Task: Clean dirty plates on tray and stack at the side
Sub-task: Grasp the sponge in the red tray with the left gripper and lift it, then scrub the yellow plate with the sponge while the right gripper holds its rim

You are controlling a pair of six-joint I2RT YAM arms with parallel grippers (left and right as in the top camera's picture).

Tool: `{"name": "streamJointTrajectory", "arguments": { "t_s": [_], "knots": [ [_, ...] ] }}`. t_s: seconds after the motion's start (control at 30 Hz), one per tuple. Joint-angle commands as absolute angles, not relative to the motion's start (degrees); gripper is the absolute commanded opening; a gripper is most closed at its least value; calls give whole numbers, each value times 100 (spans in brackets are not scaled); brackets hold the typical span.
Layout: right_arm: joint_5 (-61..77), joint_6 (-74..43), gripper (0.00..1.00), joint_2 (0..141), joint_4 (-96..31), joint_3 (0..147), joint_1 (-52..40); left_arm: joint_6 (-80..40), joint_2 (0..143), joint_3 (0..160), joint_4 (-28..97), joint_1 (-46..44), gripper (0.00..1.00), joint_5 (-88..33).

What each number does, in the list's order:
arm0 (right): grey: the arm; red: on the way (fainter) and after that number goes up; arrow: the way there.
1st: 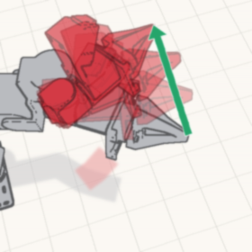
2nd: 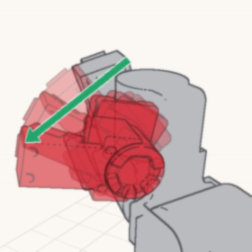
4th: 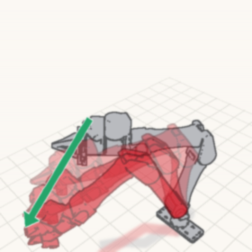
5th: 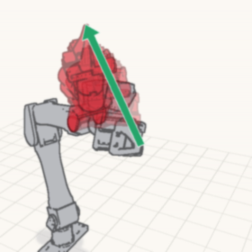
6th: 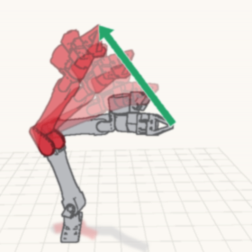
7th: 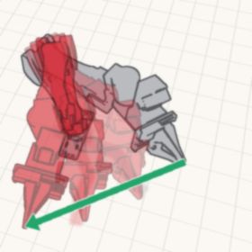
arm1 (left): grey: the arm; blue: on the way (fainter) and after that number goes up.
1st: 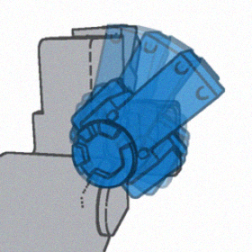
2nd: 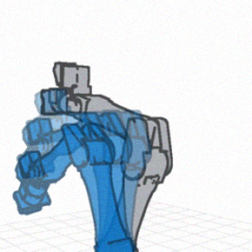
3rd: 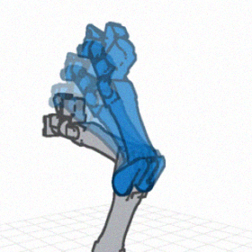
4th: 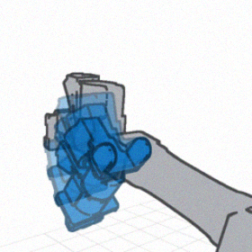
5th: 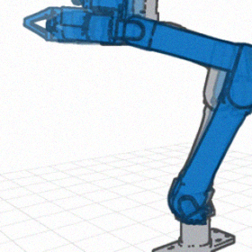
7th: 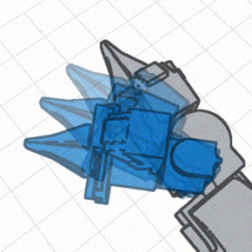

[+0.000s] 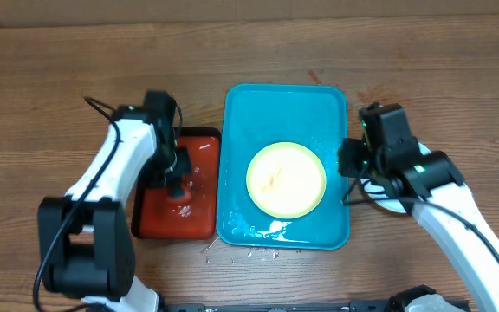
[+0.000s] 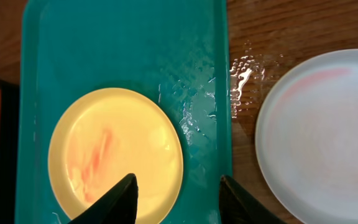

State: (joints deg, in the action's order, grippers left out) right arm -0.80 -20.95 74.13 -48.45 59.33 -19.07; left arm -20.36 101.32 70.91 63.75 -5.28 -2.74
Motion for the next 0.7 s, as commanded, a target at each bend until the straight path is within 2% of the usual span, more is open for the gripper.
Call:
{"name": "streamJointTrajectory", "arguments": {
  "t_s": [0.0,0.23,0.4,0.43,0.6,0.67],
  "knots": [
    [443,-1402,45,8029,-4670,6007,-1874,-1922,9480,7754,6598,-600,4,-204],
    [504,-1341,43,9373,-4136,6007,-1874,-1898,9083,8156,6945,-607,4,-43],
    [521,-1339,36,10057,-3983,6007,-1874,-1806,9021,8160,7081,-607,4,-80],
    [565,-1339,33,10151,-3986,6007,-1874,-1741,9024,8160,7085,-609,4,-119],
    [722,-1345,5,10307,-3990,5981,-1879,-1671,9021,8160,7059,-729,4,-174],
    [840,-1345,4,10307,-3988,5972,-1879,-1678,9021,8160,6982,-856,4,-176]
  ]
}}
